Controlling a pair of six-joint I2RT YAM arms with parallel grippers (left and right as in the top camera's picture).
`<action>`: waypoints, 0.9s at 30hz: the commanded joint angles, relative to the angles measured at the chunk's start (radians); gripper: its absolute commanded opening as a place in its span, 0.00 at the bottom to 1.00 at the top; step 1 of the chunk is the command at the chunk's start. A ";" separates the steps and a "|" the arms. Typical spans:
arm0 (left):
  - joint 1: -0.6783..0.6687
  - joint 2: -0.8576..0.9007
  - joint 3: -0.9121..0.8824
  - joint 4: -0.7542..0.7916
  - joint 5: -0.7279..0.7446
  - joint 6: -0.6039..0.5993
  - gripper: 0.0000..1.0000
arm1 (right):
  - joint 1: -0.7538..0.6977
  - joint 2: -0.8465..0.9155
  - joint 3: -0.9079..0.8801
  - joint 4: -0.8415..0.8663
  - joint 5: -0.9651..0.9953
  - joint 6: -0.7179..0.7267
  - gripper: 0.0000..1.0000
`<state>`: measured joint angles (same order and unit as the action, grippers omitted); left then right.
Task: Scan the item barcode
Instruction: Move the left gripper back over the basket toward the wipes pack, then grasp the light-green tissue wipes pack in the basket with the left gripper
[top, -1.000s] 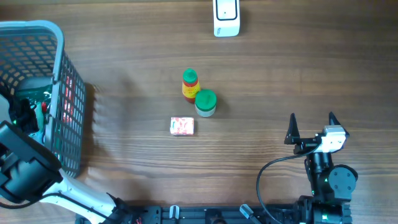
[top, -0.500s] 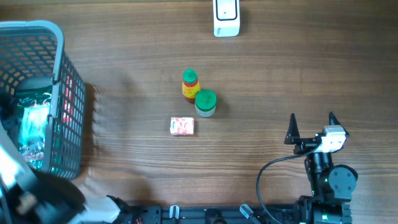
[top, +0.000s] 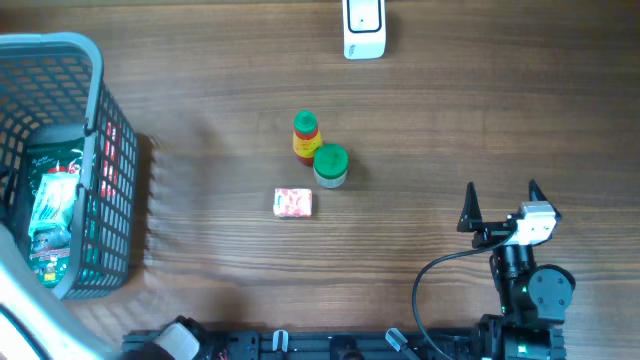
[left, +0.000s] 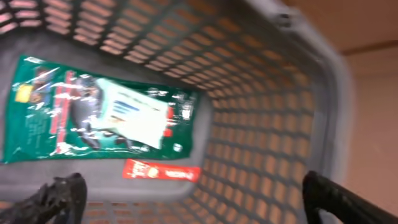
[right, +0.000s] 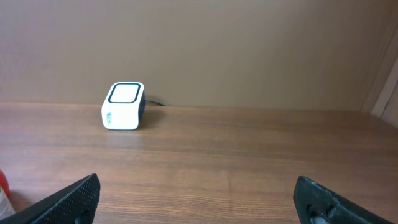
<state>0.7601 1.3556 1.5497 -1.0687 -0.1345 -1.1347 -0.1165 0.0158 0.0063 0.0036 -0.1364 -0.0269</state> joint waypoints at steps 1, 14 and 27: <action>-0.001 0.122 0.001 -0.053 -0.057 -0.225 1.00 | 0.003 -0.002 -0.001 0.003 0.010 0.007 1.00; -0.008 0.541 0.001 -0.065 -0.042 -0.696 1.00 | 0.003 -0.002 -0.001 0.003 0.010 0.007 1.00; -0.018 0.744 0.001 0.063 -0.038 -0.679 0.77 | 0.003 -0.002 -0.001 0.004 0.010 0.007 1.00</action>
<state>0.7544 2.0628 1.5494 -1.0161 -0.1635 -1.7954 -0.1165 0.0158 0.0063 0.0036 -0.1364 -0.0269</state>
